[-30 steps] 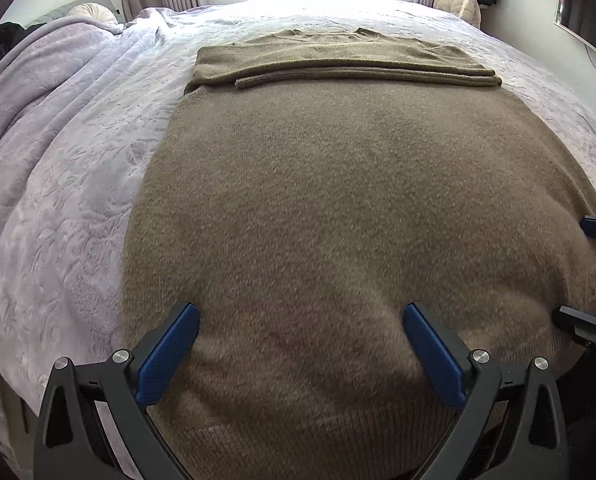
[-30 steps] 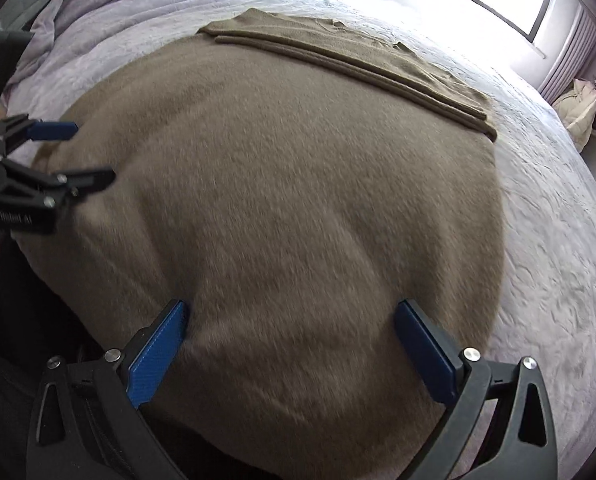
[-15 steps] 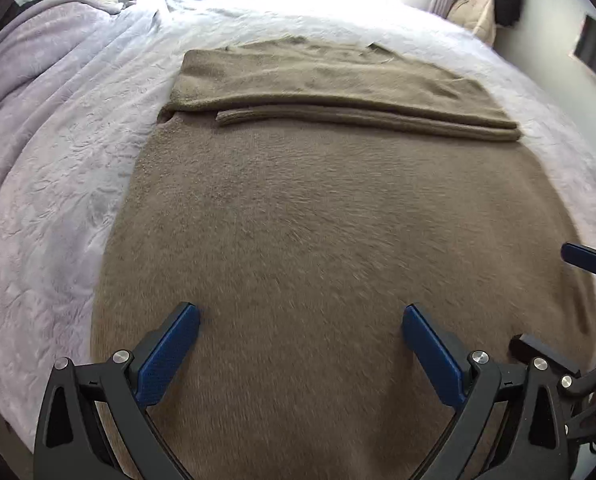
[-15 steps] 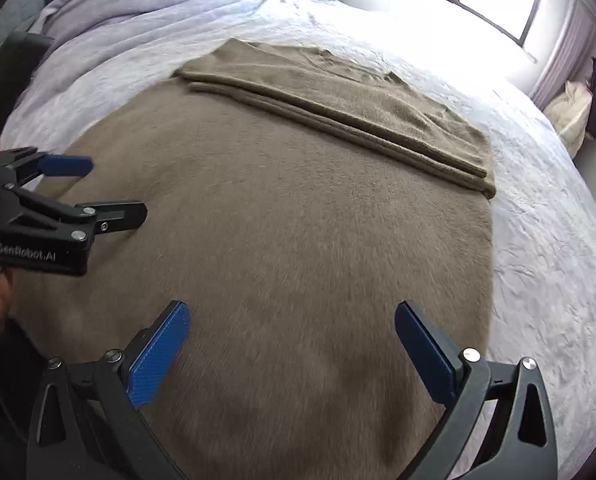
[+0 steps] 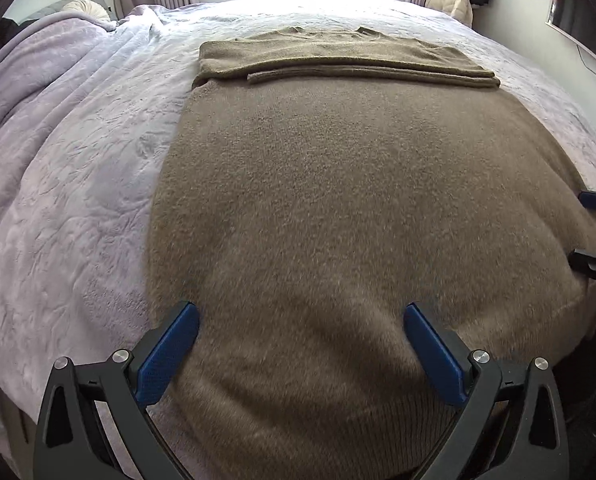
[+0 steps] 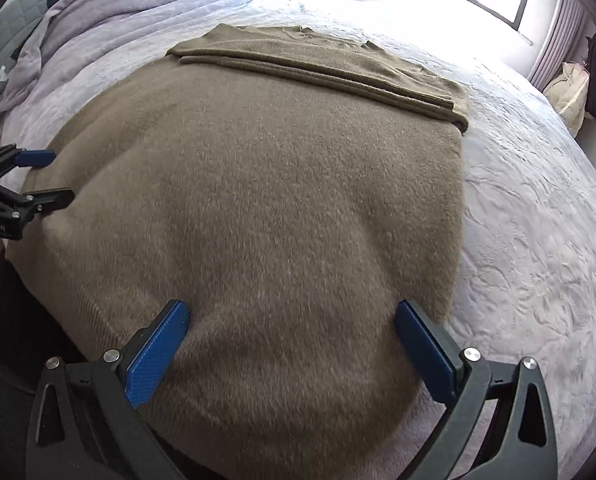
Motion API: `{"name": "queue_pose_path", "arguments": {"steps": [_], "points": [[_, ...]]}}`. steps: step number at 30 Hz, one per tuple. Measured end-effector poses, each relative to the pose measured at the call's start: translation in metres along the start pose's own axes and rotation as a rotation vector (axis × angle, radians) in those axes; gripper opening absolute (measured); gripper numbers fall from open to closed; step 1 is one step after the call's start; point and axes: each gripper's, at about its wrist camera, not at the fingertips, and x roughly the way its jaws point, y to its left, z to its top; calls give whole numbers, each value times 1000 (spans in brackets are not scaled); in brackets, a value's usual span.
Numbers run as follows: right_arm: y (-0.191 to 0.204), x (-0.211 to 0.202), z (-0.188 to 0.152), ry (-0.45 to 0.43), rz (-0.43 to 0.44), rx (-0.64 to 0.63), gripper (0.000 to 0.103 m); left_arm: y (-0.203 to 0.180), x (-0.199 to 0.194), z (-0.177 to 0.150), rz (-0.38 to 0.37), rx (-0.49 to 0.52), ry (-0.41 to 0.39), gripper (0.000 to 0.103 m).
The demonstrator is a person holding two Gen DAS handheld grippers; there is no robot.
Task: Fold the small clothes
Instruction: 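Move both open tools down to the sweater's ribbed hem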
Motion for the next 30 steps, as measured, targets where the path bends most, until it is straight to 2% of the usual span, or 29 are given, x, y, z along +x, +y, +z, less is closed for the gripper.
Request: {"name": "queue_pose_path", "arguments": {"steps": [5,10,15,18,21,23,27,30], "points": [[-2,-15,1,6,-22,42,102,15,-17,-3,-2,-43,-23,103],[-15,-15,-24,23,6,70,102,43,-6,-28,-166,-97,35,103],[-19,-23,-48,-22,41,64,102,50,-10,-50,-237,-87,-15,102],[-12,-22,-51,-39,52,57,103,48,-12,-52,-278,-90,-20,102],[0,-22,-51,-52,103,23,103,45,-16,-56,-356,-86,-23,102],[8,-21,-53,-59,102,-12,103,46,-15,-60,-373,-89,-26,102],[14,-12,-57,-65,65,-32,103,54,-12,-60,-423,-161,-31,102],[18,-7,-56,-74,42,-31,103,52,-11,-58,-407,-168,-27,102]]}}
